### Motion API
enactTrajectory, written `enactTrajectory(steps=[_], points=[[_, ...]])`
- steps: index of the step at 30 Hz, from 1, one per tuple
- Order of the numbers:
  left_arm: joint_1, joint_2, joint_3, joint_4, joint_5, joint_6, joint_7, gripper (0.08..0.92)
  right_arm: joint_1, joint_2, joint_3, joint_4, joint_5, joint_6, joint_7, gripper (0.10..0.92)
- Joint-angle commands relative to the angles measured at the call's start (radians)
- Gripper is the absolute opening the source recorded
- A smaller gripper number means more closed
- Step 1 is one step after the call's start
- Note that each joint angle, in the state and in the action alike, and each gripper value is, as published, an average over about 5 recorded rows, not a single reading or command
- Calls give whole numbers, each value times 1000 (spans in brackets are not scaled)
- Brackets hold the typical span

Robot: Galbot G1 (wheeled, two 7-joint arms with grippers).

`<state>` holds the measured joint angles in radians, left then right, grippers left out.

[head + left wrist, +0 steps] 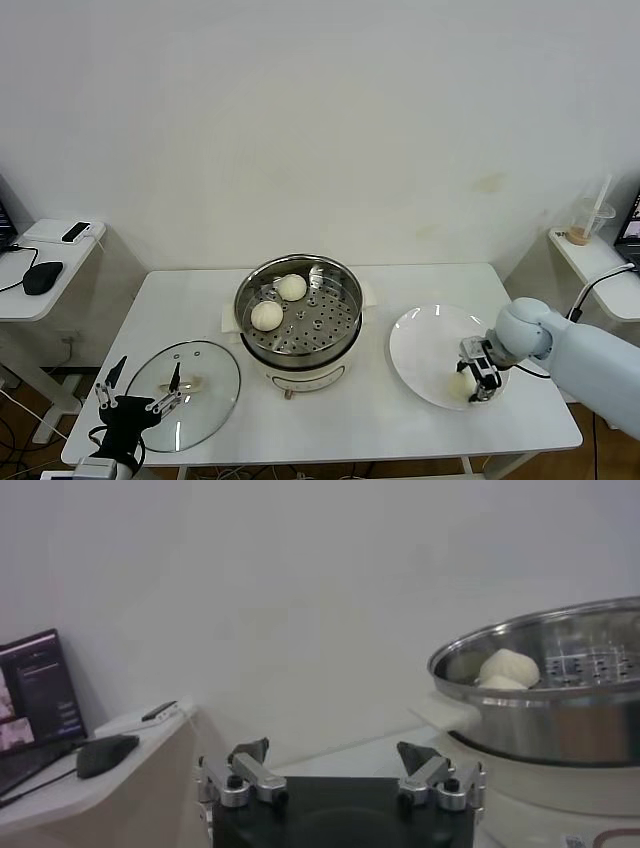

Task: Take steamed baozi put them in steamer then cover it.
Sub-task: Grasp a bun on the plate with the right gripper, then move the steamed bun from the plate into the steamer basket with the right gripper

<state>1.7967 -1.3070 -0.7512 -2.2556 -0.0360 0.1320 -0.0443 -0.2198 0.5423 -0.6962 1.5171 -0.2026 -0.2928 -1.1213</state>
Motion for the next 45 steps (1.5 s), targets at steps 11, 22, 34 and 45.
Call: enactTrajectory(steps=[11, 22, 34, 45], points=[[4, 3, -2, -12, -5, -1, -1, 823, 174, -28, 7, 3, 57, 15, -71, 600], [16, 6, -5, -23, -5, -3, -1, 823, 506, 68, -71, -21, 188, 4, -72, 602], [21, 1, -29, -33, -4, -1, -1, 823, 732, 375, -245, -58, 299, -17, -13, 602], [43, -1, -65, -38, -9, 0, -1, 823, 728, 602, -375, -63, 365, 68, 54, 602]])
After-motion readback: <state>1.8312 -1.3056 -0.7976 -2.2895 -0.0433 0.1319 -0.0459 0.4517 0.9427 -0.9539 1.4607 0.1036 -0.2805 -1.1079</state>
